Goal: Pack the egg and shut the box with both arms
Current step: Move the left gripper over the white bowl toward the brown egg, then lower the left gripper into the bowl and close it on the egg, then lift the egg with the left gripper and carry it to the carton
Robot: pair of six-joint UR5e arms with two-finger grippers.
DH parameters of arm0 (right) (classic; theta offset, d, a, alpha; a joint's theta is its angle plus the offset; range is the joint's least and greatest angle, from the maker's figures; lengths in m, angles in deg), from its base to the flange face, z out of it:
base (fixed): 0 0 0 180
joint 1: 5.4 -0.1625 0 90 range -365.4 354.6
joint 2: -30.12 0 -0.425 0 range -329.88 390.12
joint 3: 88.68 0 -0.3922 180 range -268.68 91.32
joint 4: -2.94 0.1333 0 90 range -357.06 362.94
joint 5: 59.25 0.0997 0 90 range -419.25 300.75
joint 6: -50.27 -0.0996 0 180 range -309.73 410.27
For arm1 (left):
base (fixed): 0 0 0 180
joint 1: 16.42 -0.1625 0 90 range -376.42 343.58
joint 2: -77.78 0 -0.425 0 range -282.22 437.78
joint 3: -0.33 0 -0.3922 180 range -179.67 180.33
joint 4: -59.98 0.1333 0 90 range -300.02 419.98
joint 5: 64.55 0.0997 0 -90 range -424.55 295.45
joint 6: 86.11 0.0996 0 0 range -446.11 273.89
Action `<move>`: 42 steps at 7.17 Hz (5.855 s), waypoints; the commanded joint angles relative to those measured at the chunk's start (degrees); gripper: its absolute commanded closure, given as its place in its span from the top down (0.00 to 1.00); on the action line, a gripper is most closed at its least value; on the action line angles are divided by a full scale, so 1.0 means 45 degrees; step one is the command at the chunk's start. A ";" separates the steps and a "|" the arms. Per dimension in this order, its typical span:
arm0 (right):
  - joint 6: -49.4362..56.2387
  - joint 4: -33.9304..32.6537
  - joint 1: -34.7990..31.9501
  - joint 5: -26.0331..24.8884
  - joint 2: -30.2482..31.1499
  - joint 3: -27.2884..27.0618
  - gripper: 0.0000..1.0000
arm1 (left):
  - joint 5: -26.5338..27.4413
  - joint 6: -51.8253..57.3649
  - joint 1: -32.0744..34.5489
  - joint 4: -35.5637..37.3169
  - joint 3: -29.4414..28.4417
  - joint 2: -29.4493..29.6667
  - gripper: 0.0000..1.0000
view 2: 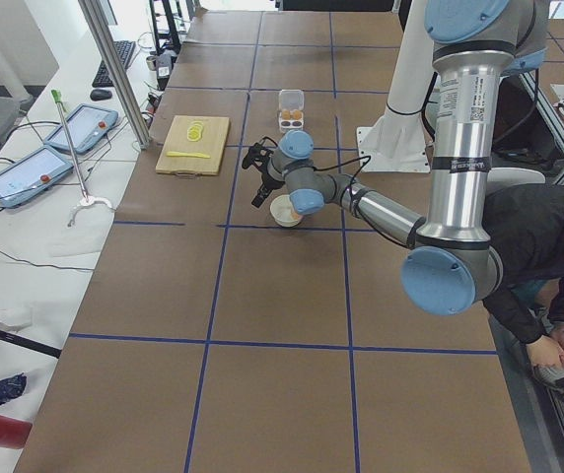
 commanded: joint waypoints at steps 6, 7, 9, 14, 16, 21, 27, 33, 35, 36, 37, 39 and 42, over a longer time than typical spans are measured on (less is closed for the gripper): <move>0.0000 -0.0013 0.0000 -0.0005 0.0077 0.0031 1.00 | 0.0137 0.3097 -0.1390 -0.0120 -0.0247 -0.0367 0.90; 0.0000 -0.0013 0.0000 0.0014 0.0096 0.0031 1.00 | 0.0137 0.3446 -0.1487 -0.0121 -0.0325 -0.0367 0.89; 0.0000 -0.0013 0.0000 -0.0005 0.0097 0.0031 1.00 | 0.0079 0.3821 -0.1527 -0.0295 -0.0617 -0.0367 0.85; 0.0000 -0.0013 0.0000 -0.0005 0.0136 0.0109 1.00 | 0.0040 0.3840 -0.1956 -0.0570 -0.0853 -0.0347 0.82; 0.0000 -0.0013 0.0000 -0.0005 0.0136 0.0109 1.00 | 0.0040 0.3821 -0.1976 -0.0570 -0.0930 -0.0347 0.79; 0.0000 -0.0013 0.0000 -0.0005 0.0155 0.0167 1.00 | 0.0040 0.3821 -0.2015 -0.0550 -0.1282 -0.0230 0.75; 0.0000 -0.0013 0.0000 -0.0005 0.0155 0.0167 1.00 | 0.0059 0.3801 -0.2034 -0.0550 -0.1477 -0.0191 0.70; 0.0000 -0.0013 0.0000 -0.0005 0.0155 0.0206 1.00 | 0.0117 0.3821 -0.1938 -0.0686 -0.0564 0.0024 0.22; -0.0019 -0.0013 0.0000 -0.0005 0.0155 0.0187 1.00 | 0.0060 0.4053 -0.1529 -0.0881 -0.0286 0.0779 0.18; -0.0019 -0.0013 0.0000 -0.0005 0.0155 0.0187 1.00 | 0.0098 0.4094 -0.1430 -0.1385 -0.0306 0.1133 0.18; -0.0019 -0.0013 0.0000 -0.0005 0.0155 0.0187 1.00 | 0.0117 0.3920 -0.1449 -0.2395 -0.0461 0.1408 0.16; -0.0019 -0.0013 0.0000 0.0014 0.0155 0.0187 1.00 | 0.0176 0.2289 -0.1565 -0.4117 -0.1025 0.2536 0.16; -0.0019 -0.0013 -0.0020 0.0014 0.0155 0.0206 1.00 | 0.2474 0.0288 -0.3099 -0.4222 -0.2180 0.5449 0.16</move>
